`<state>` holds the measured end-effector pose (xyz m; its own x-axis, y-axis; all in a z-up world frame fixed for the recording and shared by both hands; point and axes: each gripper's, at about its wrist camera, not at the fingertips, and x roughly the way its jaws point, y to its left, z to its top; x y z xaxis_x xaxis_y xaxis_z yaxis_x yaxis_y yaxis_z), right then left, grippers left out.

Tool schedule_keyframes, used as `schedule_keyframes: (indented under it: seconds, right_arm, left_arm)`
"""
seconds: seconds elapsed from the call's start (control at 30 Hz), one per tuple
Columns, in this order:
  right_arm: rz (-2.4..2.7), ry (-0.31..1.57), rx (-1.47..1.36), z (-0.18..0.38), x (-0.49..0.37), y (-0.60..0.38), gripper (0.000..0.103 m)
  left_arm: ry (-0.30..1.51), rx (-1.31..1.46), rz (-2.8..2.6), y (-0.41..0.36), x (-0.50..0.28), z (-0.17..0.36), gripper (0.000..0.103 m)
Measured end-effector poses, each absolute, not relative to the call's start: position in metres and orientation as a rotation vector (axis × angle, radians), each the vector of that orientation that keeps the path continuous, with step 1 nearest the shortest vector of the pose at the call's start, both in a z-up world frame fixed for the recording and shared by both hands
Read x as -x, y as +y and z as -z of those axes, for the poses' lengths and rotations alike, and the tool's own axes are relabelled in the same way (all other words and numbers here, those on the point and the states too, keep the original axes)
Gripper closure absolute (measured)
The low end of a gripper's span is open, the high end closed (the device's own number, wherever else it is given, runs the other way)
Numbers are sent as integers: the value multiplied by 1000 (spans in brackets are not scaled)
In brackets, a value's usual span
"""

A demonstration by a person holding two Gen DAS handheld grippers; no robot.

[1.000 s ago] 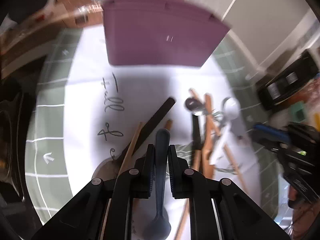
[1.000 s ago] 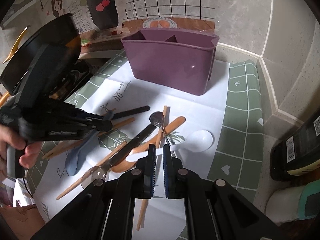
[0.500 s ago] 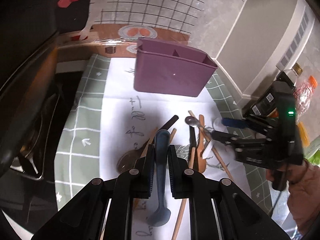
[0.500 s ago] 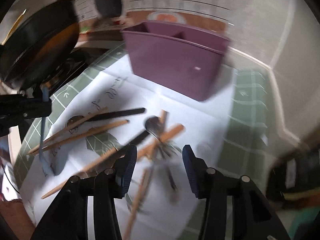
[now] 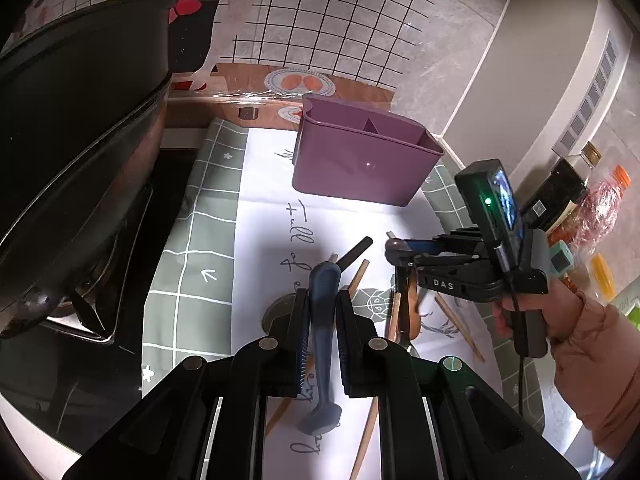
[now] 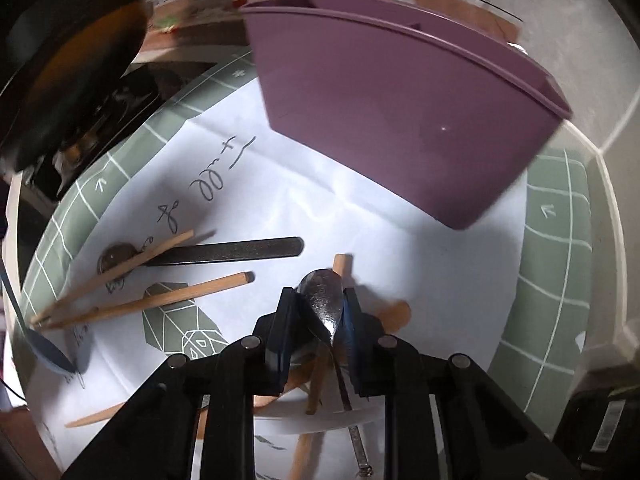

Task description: Organize utensils

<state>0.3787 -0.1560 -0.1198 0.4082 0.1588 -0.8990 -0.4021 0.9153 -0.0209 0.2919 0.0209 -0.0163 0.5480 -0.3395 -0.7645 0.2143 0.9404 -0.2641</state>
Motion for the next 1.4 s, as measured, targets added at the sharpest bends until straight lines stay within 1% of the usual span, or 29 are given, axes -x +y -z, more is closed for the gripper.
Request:
schedule_keyframes:
  seconds: [0.2, 0.23, 0.4, 0.6, 0.67, 0.7, 0.73, 0.77, 0.8, 0.9, 1.0, 1.13, 1.33, 1.4]
  right_arm:
    - [-360, 1004, 176, 79, -350, -161, 85]
    - [-366, 988, 161, 69, -343, -161, 98]
    - [-370, 922, 131, 39, -321, -161, 100]
    - [-366, 907, 167, 24, -311, -158, 102]
    - [-372, 953, 196, 33, -314, -160, 101]
    - [-365, 972, 205, 40, -317, -163, 99]
    - [-356, 994, 208, 47, -319, -169, 91]
    - [-330, 1014, 197, 55, -320, -177, 86]
    - [-310, 1022, 173, 61, -320, -186, 79]
    - [-272, 1051, 76, 75, -315, -207, 73]
    - [-257, 1043, 45, 86, -307, -211, 73]
    - [-327, 1047, 128, 97, -308, -192, 73]
    - [-414, 1056, 282, 103, -327, -162, 73]
    - [-430, 1051, 308, 105, -336, -156, 73]
  left_arm:
    - [925, 147, 369, 14, -292, 12, 90]
    - [920, 143, 376, 13, -292, 11, 90]
    - [895, 130, 404, 7, -291, 4, 90]
    - [882, 140, 427, 4, -296, -5, 90]
    - [882, 129, 425, 3, -297, -8, 90]
    - [886, 128, 423, 3, -297, -8, 90]
    - [888, 130, 421, 3, -296, -8, 90]
    - [891, 132, 418, 4, -296, -9, 90]
    - [889, 135, 413, 5, -295, -9, 90]
    - [882, 139, 397, 10, -293, -9, 90]
    - [882, 135, 382, 12, -293, -7, 90]
    - [911, 134, 377, 14, -299, 3, 90]
    - [1095, 177, 317, 23, -321, 43, 90]
    - [1120, 200, 300, 27, -323, 52, 89]
